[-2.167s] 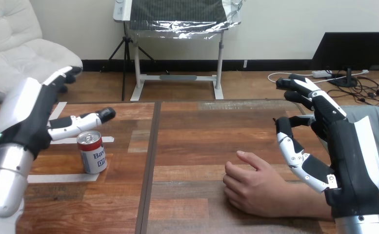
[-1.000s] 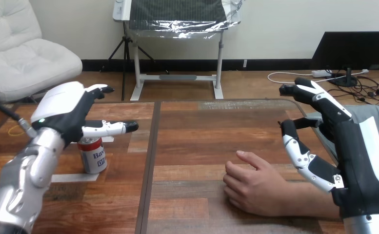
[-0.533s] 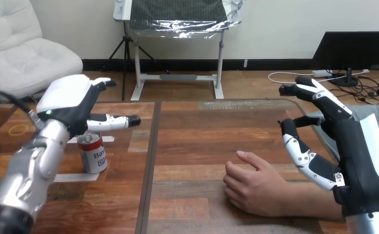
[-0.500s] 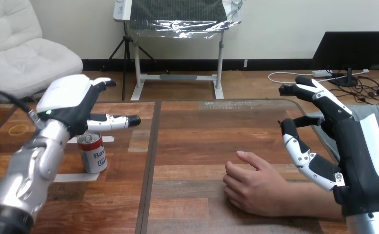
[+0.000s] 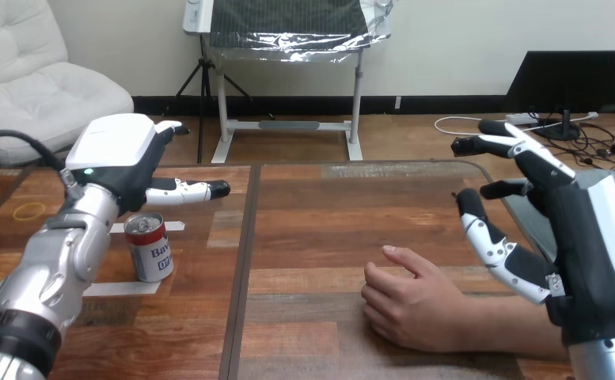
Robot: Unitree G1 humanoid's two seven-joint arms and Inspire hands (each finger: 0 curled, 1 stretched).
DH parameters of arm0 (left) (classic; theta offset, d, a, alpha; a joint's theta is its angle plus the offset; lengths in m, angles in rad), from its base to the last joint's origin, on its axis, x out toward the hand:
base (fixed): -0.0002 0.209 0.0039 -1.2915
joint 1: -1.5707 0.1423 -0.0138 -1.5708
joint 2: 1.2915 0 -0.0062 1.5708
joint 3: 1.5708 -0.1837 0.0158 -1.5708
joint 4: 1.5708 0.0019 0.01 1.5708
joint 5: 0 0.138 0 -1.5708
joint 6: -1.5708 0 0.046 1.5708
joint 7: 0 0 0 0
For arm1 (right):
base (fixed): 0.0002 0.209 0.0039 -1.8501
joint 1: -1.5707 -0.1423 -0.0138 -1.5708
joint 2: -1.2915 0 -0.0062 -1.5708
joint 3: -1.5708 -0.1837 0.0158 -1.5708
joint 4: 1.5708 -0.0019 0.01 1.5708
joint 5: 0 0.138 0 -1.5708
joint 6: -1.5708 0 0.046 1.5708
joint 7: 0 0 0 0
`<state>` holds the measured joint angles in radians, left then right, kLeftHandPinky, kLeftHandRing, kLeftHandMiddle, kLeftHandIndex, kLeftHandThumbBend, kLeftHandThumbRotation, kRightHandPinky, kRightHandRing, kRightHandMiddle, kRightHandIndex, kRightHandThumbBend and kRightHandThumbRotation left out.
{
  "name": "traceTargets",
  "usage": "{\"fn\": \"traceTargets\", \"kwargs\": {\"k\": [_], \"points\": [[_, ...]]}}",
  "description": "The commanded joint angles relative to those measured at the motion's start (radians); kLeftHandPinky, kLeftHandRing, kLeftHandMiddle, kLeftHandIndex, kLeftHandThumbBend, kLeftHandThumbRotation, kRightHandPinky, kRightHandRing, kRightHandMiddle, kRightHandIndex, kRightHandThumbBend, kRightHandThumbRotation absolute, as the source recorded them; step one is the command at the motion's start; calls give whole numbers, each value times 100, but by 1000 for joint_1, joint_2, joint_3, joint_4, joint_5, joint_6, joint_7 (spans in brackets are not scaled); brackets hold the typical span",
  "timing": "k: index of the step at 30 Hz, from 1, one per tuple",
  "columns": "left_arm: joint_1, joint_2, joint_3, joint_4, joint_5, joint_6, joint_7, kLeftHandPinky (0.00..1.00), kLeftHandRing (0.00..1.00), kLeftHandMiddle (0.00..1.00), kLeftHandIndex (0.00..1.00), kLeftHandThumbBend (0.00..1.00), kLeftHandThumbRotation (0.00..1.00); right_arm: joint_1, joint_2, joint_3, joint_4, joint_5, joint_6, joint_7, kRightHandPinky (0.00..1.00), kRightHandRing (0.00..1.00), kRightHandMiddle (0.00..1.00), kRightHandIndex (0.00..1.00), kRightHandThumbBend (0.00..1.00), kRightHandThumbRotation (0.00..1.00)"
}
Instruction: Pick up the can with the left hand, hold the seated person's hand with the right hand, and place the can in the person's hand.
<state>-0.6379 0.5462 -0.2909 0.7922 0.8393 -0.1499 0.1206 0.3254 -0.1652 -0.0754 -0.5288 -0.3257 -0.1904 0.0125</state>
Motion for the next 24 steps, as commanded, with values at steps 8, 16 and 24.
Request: {"fn": "traceTargets", "kwargs": {"k": [8, 16, 24], "points": [[-79, 45, -52, 25, 37, 8, 36, 83, 83, 84, 87, 85, 89, -60, -26, -20, -69, -16, 23, 17, 62, 86, 86, 68, 31, 0], [-71, 55, -57, 35, 36, 6, 56, 84, 82, 84, 87, 86, 90, -59, -36, -28, -74, -22, 25, 31, 62, 86, 86, 68, 32, 0], [-61, 58, -45, 37, 9, 11, 38, 85, 82, 84, 87, 86, 87, -59, -50, -33, -73, -9, 27, 41, 63, 86, 86, 68, 32, 0]]}}
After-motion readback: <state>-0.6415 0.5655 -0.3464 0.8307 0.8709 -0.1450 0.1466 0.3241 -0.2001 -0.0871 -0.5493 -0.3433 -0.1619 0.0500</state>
